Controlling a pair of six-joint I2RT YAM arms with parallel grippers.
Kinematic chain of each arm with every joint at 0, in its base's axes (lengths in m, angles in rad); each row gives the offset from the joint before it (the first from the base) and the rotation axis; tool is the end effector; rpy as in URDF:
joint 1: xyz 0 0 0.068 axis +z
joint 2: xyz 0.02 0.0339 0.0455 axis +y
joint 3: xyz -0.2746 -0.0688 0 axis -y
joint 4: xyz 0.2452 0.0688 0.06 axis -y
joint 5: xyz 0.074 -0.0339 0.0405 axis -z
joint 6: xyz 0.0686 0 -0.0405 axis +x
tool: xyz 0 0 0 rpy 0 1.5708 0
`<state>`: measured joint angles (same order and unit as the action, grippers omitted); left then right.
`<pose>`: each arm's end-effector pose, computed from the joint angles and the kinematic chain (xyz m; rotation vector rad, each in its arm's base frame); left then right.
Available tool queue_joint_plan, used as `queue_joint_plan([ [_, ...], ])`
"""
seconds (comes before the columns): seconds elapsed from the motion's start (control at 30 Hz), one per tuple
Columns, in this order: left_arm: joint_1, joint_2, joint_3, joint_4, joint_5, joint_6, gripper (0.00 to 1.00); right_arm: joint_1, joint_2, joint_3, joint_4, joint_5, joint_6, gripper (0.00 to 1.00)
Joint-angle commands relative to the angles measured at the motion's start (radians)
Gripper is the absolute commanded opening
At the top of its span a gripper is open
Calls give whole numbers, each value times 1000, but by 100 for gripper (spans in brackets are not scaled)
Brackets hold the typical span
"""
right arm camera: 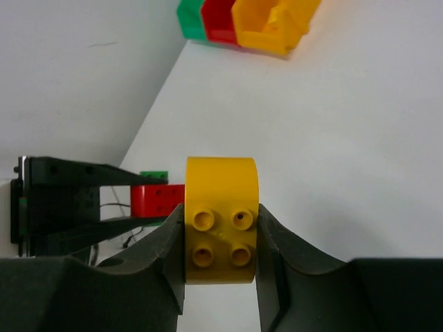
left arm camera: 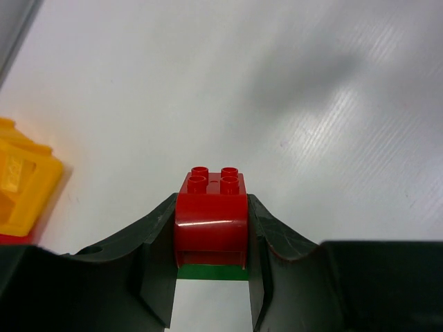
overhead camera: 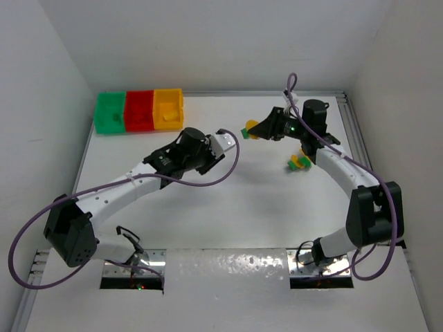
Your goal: Sort the legos into containers by color
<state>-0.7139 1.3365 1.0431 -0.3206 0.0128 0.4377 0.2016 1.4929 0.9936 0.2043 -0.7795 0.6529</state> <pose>0.2450 -0.2134 0.2850 1.1985 1.8328 -0.1702 0.3432 0.1194 0.2868 -0.1389 1.9835 1.2954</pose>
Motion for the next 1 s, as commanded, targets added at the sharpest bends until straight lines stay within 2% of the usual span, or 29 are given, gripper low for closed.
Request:
queue_joint_plan([
  [0.0, 5, -8, -8, -17, 41, -40, 0, -11, -28, 20, -25, 63, -56, 0],
  [0.23, 5, 99, 8, -90, 128, -86, 0, -11, -16, 17, 3, 63, -19, 0],
  [0.43, 33, 230, 90, -156, 236, -165, 0, -11, -52, 10, -91, 144, -82, 0],
  [0.7, 33, 346, 121, -193, 250, -153, 0, -11, -106, -23, -169, 266, -117, 0],
  [0.77, 33, 374, 110, -186, 217, -146, 0, -11, -109, -12, -178, 264, -128, 0],
  [0.87, 33, 401, 118, -170, 176, -128, 4, -11, -108, -1, -183, 246, -133, 0],
  [0.97, 33, 412, 129, -152, 153, -113, 11, -10, -112, 4, -183, 244, -131, 0],
])
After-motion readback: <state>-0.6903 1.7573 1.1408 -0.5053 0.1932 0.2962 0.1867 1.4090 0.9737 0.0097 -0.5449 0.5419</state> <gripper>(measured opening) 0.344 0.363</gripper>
